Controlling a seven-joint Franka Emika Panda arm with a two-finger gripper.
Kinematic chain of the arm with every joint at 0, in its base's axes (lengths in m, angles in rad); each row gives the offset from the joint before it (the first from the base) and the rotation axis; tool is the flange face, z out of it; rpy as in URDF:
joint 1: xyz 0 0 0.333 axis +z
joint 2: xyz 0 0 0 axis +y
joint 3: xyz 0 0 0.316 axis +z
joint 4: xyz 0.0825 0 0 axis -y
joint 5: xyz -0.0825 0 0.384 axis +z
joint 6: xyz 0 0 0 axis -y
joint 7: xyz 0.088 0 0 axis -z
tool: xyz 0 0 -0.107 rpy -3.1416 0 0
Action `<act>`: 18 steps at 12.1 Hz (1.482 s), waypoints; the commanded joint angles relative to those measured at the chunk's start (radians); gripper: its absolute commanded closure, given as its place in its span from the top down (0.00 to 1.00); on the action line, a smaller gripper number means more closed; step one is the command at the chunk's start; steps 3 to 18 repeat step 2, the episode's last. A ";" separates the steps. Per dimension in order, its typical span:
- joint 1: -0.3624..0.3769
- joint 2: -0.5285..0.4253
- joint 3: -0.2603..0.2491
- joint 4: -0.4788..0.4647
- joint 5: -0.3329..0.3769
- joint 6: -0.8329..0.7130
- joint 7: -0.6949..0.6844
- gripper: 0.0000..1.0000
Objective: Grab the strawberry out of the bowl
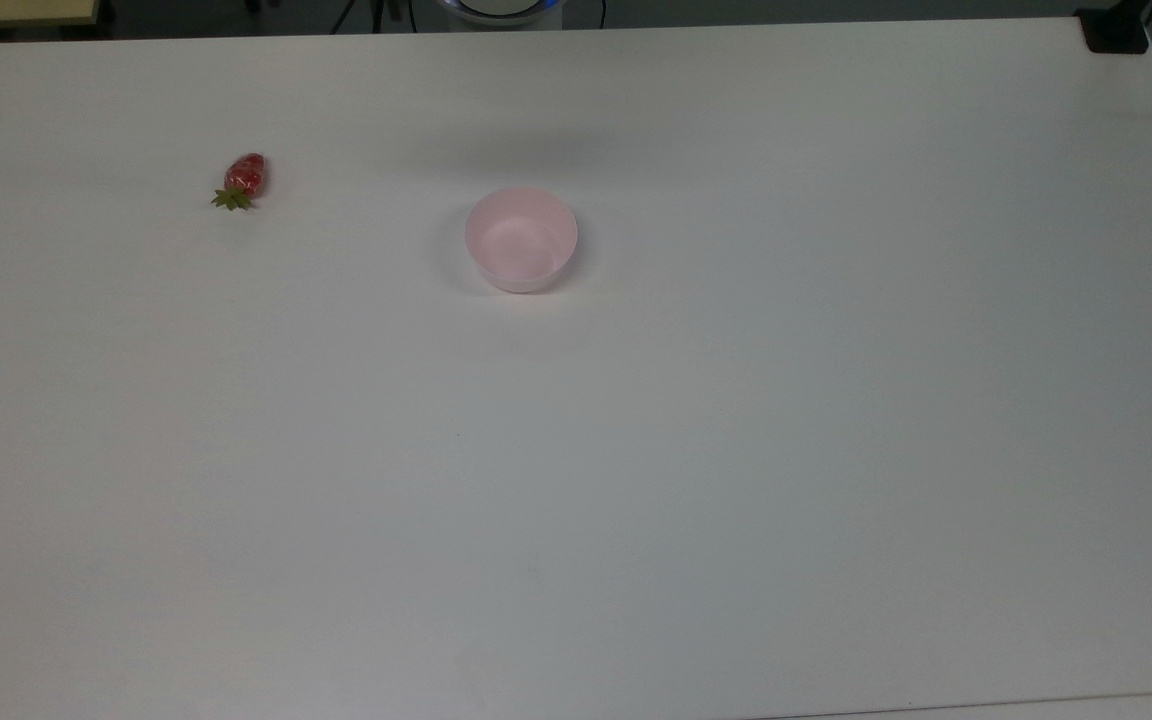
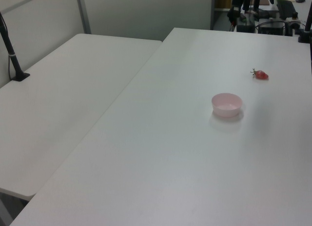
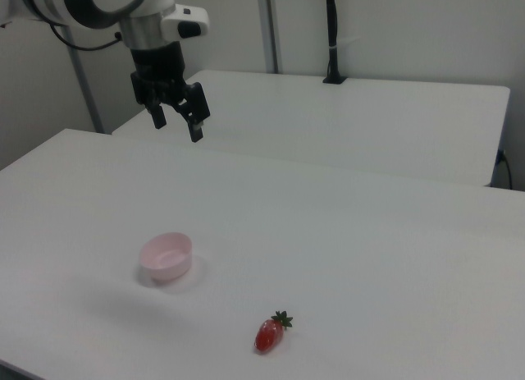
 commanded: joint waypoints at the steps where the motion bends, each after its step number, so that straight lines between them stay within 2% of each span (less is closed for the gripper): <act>1: 0.005 0.004 0.014 0.015 -0.004 -0.011 -0.021 1.00; 2: 0.010 0.006 0.016 0.013 -0.014 -0.011 -0.059 1.00; 18: 0.010 0.006 0.016 0.013 -0.014 -0.011 -0.059 1.00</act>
